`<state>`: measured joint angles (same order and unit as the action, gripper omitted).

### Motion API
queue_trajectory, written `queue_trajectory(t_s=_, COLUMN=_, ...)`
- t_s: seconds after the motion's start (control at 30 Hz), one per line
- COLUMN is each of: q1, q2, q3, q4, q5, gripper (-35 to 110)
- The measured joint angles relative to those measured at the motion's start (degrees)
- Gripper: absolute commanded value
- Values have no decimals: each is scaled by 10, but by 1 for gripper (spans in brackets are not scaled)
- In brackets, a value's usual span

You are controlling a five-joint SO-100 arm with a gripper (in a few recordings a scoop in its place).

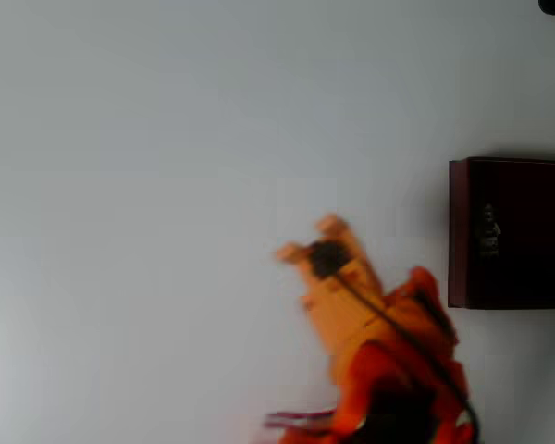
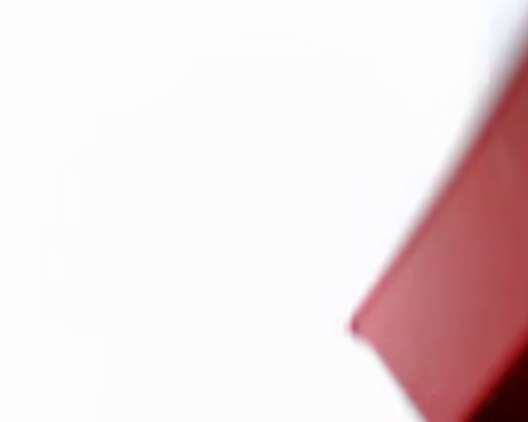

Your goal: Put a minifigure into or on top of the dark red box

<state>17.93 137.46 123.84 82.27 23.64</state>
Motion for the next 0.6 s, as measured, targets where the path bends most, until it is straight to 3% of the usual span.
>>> queue_trajectory(t_s=0.33, q1=-314, q2=399, q3=223, q4=-40, q5=-31, gripper=3)
queue_trajectory(t_s=0.6, q1=-410, q2=532, q3=317, q4=-42, q5=-112, gripper=0)
